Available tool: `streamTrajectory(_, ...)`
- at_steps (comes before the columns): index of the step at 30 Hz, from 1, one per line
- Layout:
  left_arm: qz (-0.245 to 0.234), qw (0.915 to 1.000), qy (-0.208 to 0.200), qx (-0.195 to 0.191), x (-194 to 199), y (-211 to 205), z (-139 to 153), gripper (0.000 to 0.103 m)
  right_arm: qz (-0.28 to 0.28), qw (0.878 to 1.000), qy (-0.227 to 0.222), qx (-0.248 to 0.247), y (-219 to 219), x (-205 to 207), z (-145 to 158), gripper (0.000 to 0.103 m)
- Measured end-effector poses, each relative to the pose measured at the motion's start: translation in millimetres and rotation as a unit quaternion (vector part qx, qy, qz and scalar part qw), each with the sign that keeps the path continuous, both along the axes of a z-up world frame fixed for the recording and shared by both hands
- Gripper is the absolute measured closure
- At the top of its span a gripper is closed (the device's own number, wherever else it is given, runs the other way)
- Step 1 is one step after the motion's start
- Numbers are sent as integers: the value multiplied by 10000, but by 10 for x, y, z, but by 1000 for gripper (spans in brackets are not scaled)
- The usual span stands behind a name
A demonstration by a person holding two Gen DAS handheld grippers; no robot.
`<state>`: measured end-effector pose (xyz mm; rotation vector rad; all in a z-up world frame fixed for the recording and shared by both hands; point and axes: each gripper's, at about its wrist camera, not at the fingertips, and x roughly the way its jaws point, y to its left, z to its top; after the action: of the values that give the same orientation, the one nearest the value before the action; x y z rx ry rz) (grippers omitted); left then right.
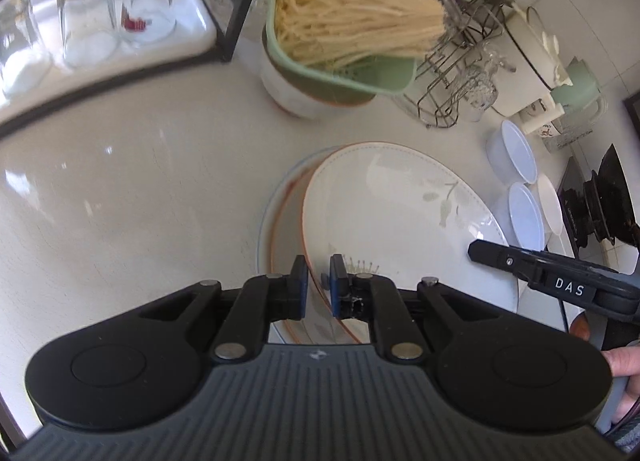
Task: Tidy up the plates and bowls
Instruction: 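Lower the leaf-pattern plate with both grippers onto the plate stack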
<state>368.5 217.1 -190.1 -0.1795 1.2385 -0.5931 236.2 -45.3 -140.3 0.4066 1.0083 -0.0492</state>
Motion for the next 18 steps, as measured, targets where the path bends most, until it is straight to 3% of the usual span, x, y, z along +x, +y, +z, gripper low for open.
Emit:
streamTrajectory(5,285,9993,245,-85,-15,-16,-60,90,244,9997,58,49,-93,27,-55,84)
streamTrajectory(9,219,9992,162,307,-64,-148,-58,90,298,9995,98,50,-103,37,-82,84)
streamTrajectory(18,543,9958,428,592,-56,-168,-139,90,593,9982,80,-37,-74,50,-142,84)
